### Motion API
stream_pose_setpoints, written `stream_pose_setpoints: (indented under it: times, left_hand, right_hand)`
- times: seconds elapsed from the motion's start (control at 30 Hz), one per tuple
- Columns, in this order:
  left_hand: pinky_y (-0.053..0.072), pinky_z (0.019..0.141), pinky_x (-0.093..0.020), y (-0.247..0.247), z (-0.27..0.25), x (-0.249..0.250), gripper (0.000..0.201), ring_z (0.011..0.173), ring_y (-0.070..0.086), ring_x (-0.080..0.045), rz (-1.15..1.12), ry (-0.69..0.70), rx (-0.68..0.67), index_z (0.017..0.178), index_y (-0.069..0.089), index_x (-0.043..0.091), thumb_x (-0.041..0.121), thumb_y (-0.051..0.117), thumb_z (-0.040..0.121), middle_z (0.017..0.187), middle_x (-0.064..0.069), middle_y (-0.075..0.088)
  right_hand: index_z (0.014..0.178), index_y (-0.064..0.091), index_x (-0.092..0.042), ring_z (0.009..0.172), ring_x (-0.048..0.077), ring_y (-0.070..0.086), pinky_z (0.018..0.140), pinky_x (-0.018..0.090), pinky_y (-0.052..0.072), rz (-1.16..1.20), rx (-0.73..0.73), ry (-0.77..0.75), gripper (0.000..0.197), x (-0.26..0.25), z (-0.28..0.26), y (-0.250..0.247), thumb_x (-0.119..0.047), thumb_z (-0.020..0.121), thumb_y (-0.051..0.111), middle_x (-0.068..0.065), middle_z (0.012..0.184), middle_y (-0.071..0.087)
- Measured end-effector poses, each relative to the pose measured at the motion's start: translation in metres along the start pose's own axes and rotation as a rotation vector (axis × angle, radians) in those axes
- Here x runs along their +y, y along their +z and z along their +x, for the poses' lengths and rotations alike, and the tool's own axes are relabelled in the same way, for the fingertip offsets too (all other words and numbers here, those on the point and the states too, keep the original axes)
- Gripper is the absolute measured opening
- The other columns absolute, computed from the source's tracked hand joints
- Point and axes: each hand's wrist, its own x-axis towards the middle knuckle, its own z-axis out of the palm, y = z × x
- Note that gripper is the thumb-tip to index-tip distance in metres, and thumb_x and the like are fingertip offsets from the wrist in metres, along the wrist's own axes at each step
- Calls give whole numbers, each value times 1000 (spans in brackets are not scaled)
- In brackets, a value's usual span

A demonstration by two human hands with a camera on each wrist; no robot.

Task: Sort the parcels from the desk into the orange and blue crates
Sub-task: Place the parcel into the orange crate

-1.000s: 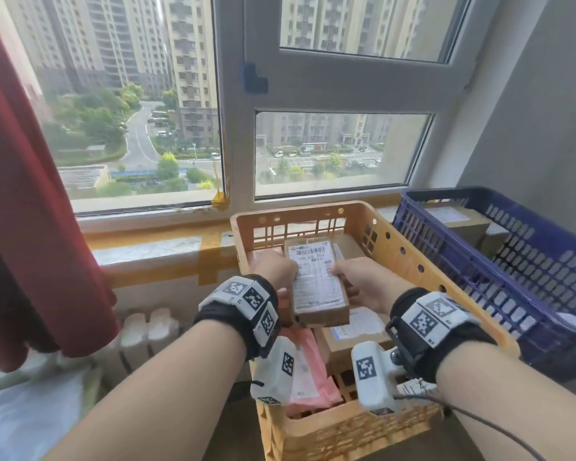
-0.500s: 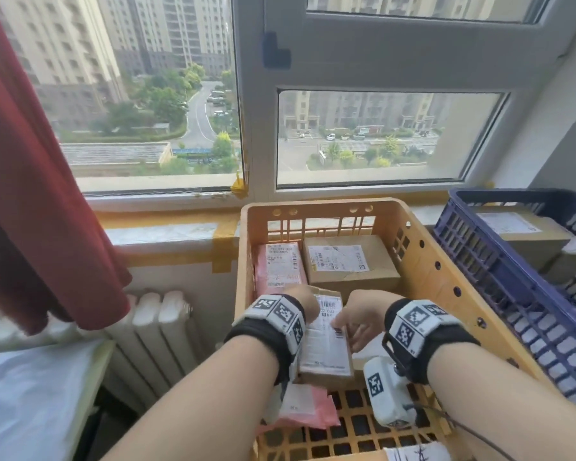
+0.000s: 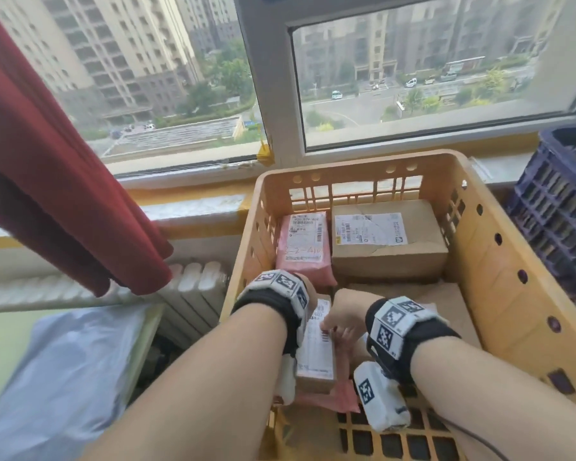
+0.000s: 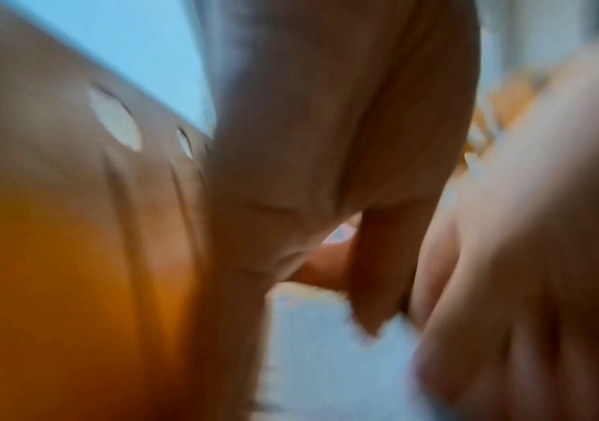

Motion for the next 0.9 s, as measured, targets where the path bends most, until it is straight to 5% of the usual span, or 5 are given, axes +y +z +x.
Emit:
stream_pose_setpoints:
  times: [0.1, 0.23, 0.4, 0.8, 0.9]
  left_hand:
    - [47, 94, -37, 3, 25, 3, 24, 101, 59, -23, 31, -33, -80, 92, 62, 20, 38, 70, 78, 119, -4, 64]
    - [44, 96, -34, 6, 26, 4, 48, 116, 56, -27, 9, -83, -78, 129, 57, 9, 32, 67, 88, 121, -7, 59]
    - [38, 102, -31, 18, 22, 15, 45, 131, 46, -26, -93, -28, -21, 140, 45, 4, 26, 47, 101, 142, -11, 48]
    - [48, 82, -26, 54, 37, 8, 38, 94, 57, -20, -660, -105, 111, 121, 51, 10, 29, 63, 90, 114, -5, 59]
    - [51, 85, -29, 59, 36, 8, 41, 102, 62, -21, -757, -104, 112, 122, 53, 13, 31, 66, 88, 121, -6, 62]
  right_hand:
    - [107, 69, 0, 100, 27, 71, 93, 42, 56, 20, -21, -1, 28, 11, 6, -2, -22, 89, 70, 14, 108, 73]
    - [107, 68, 2, 96, 28, 72, 89, 41, 58, 65, 77, -28, 23, 13, 12, -2, -13, 90, 65, 15, 105, 73]
    - [87, 61, -7, 94, 27, 71, 85, 35, 58, -21, 191, -30, 11, 4, 17, 3, -8, 95, 52, 12, 104, 72]
    - [116, 60, -6, 105, 31, 64, 84, 37, 51, -316, 380, -86, 26, 7, 26, 21, -5, 90, 58, 13, 114, 65]
    - [111, 63, -9, 103, 31, 64, 82, 37, 50, -374, 380, -98, 23, 7, 26, 22, -6, 89, 59, 12, 112, 66]
